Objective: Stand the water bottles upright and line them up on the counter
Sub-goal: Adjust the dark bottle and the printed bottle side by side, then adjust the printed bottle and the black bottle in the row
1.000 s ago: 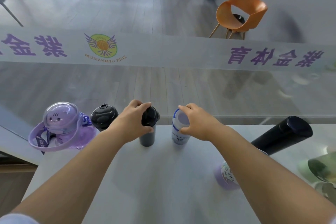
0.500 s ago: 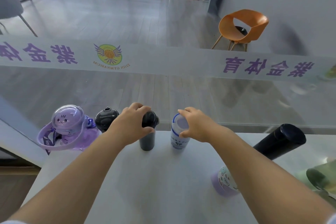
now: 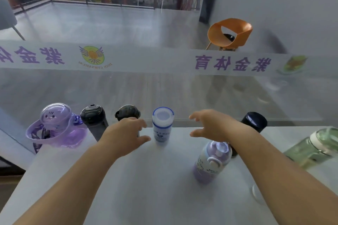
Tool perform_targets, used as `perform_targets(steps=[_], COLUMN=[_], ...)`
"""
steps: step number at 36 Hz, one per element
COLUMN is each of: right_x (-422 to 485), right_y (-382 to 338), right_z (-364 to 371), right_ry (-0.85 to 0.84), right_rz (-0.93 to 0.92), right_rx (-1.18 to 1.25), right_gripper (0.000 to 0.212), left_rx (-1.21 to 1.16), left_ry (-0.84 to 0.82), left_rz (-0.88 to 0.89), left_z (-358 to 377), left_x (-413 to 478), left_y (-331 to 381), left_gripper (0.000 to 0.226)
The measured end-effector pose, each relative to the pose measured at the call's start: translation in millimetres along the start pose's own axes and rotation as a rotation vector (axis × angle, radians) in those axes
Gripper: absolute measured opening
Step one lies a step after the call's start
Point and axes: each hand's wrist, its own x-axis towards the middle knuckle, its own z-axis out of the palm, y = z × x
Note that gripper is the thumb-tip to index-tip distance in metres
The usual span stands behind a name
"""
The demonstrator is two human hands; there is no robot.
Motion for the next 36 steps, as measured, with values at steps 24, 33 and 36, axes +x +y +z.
perform_targets(steps=[24, 33, 36], right_x=[-124.3, -101.6, -88.1], right_y=[100.2, 154.4, 166.6], right_z=[17.3, 12.6, 13.8], right_ry=[0.266, 0.337, 0.339], right_rz=[0.422, 0.309, 0.244], right_rx=[0.104, 0.008, 0.029], right_gripper=[0.048, 0.056, 0.057], left_rx=[-0.105, -0.23, -0.184], left_ry=[-0.163, -0.273, -0.293], left_rz=[0.34, 0.25, 0.229], left_z=[43.1, 67.6, 74.2], left_x=[2.7, 16.5, 20.5], left_y=[132.5, 184.9, 190.1], left_gripper=[0.045, 0.069, 0.07])
